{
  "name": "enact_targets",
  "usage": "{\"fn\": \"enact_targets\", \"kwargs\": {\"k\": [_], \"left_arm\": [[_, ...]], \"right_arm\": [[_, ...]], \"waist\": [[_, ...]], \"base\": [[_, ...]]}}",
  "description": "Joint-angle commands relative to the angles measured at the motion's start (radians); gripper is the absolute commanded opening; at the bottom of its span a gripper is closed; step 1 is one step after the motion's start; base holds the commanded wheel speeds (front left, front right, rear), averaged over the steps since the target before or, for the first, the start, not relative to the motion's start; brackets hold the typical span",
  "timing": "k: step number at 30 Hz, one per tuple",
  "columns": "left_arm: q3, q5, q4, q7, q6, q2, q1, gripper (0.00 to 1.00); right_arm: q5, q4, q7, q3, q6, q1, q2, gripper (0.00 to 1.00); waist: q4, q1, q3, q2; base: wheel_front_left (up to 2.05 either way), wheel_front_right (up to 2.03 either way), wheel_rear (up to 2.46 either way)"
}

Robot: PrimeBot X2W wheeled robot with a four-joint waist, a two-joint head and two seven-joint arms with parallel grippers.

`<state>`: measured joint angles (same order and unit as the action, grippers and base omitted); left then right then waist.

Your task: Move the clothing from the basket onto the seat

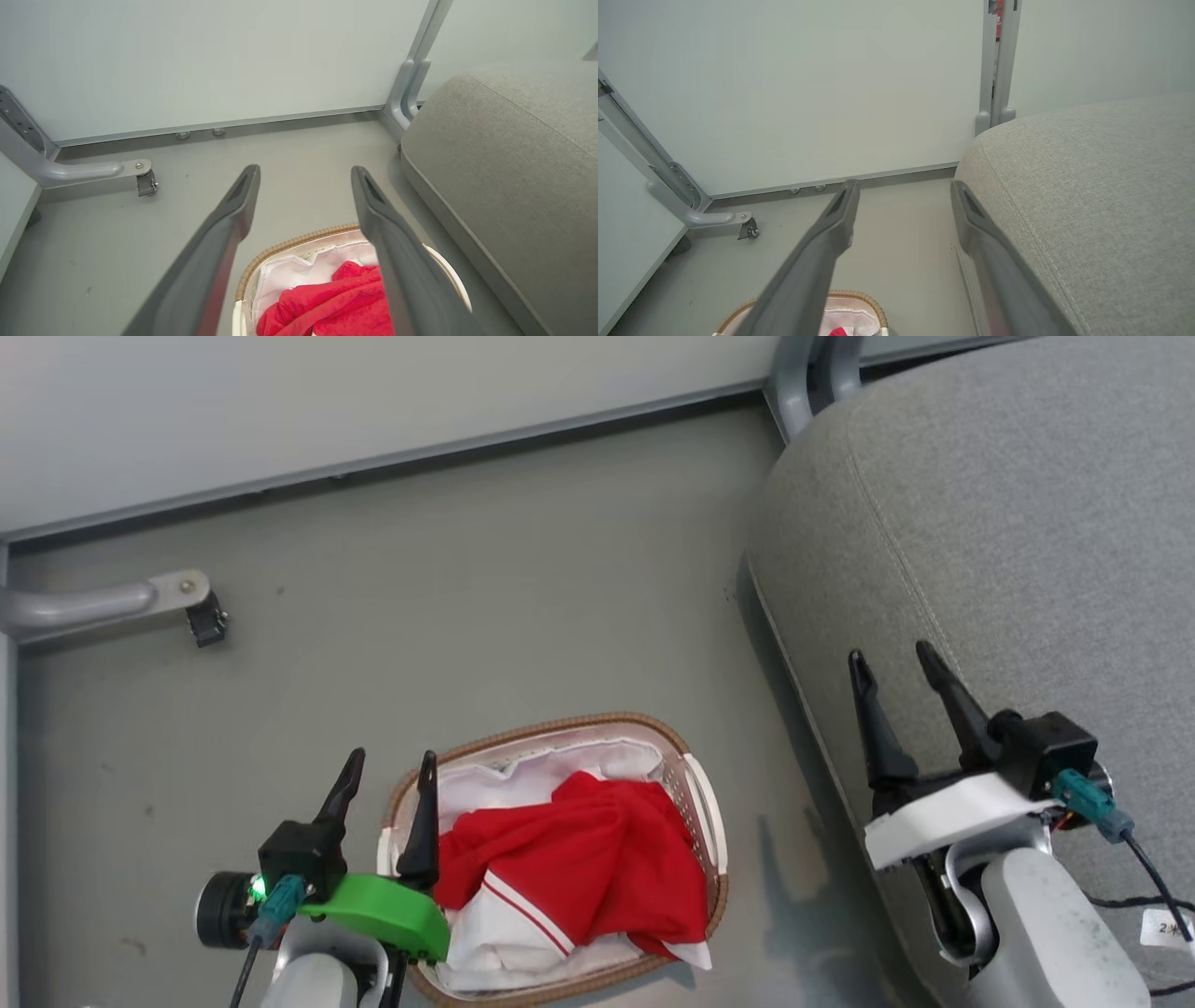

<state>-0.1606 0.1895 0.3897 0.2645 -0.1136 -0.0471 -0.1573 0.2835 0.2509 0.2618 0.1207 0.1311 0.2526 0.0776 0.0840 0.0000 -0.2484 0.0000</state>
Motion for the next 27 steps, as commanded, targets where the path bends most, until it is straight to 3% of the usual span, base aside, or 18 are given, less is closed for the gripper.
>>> {"fn": "enact_targets", "kwargs": {"k": [1, 14, 27], "left_arm": [[-0.005, 0.006, 0.006, 0.000, -0.005, -0.007, -0.041, 1.00], [-0.067, -0.046, 0.148, 0.000, -0.017, -0.007, -0.189, 1.00], [-0.211, 0.066, 0.361, 0.000, -0.018, -0.044, -0.312, 1.00]], "right_arm": [[0.009, -0.015, 0.005, 0.003, -0.001, 0.025, 0.006, 1.00], [0.001, -0.119, 0.005, 0.034, -0.001, 0.149, -0.014, 1.00], [0.031, -0.146, 0.005, 0.036, -0.001, 0.207, -0.025, 1.00]], "waist": [[0.062, 0.0000, -0.117, 0.0000], [0.143, 0.0000, -0.315, 0.0000], [0.200, 0.0000, -0.439, 0.0000]], "base": [[0.00, 0.00, 0.00], [0.00, 0.00, 0.00], [0.00, 0.00, 0.00]]}}
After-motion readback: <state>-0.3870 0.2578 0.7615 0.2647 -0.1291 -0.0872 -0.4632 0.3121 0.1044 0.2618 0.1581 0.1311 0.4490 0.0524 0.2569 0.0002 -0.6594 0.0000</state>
